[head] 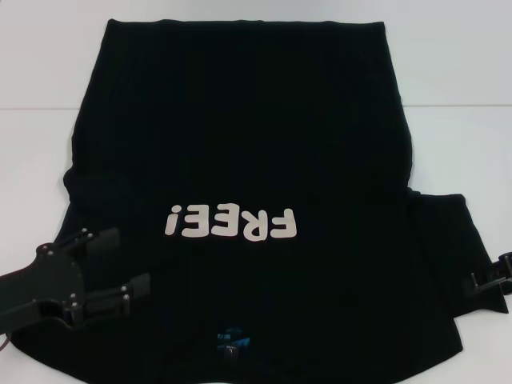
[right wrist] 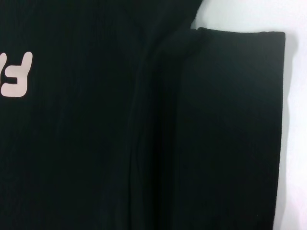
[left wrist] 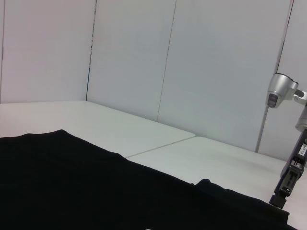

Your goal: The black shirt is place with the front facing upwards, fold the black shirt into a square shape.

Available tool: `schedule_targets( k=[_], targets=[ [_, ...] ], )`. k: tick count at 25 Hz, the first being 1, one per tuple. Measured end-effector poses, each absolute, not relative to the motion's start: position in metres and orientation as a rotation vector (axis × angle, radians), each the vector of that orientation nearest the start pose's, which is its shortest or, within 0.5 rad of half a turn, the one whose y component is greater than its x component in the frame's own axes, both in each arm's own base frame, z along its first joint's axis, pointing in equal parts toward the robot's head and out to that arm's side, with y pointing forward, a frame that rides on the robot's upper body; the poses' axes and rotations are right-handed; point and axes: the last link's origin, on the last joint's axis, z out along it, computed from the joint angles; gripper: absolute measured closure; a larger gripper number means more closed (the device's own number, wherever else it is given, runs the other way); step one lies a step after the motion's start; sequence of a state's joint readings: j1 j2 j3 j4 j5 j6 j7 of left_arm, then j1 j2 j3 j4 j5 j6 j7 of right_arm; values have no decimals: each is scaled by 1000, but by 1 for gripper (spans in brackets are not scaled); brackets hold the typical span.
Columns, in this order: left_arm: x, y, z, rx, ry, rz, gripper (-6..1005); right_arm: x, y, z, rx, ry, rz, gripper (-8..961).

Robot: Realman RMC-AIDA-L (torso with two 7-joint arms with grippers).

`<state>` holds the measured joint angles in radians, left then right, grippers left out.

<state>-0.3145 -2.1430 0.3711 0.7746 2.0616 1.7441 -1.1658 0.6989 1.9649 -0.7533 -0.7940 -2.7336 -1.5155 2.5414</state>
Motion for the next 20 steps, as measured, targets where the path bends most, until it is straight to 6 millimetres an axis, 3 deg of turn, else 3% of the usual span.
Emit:
schedule_targets(
  k=[20],
  targets=[
    [-319, 256, 31, -2485, -582, -782, 65, 295, 369, 44, -2214, 1736, -291, 145]
  ],
)
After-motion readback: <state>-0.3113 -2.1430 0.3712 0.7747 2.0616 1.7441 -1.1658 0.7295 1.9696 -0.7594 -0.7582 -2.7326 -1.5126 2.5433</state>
